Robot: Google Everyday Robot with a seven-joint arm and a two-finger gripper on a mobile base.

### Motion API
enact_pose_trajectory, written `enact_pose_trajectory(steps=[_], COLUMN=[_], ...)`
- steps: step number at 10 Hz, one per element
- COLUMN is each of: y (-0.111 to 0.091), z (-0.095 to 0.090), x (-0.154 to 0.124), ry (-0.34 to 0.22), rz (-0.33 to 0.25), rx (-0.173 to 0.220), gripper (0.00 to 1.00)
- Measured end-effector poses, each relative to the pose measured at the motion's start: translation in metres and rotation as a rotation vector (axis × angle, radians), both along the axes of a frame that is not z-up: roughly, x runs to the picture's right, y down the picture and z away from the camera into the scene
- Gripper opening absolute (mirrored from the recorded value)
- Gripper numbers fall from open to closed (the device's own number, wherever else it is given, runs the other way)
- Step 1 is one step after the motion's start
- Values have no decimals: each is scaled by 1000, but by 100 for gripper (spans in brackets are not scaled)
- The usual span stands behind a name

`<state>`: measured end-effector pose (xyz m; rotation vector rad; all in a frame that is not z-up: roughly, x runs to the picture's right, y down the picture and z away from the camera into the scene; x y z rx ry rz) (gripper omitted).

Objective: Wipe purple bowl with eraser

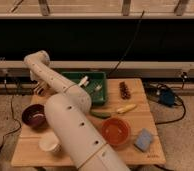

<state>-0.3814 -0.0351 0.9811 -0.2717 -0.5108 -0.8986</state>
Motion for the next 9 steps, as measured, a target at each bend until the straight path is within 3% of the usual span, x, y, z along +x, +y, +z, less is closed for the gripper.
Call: enact_pose_trajectory(steps=[3,5,9], y=[4,10,18], z=[-8,-4,4], x=[6,9,11], ry=[34,114,177], rz=[-35,-100,-165], rx=[33,45,41], gripper=[65,65,65])
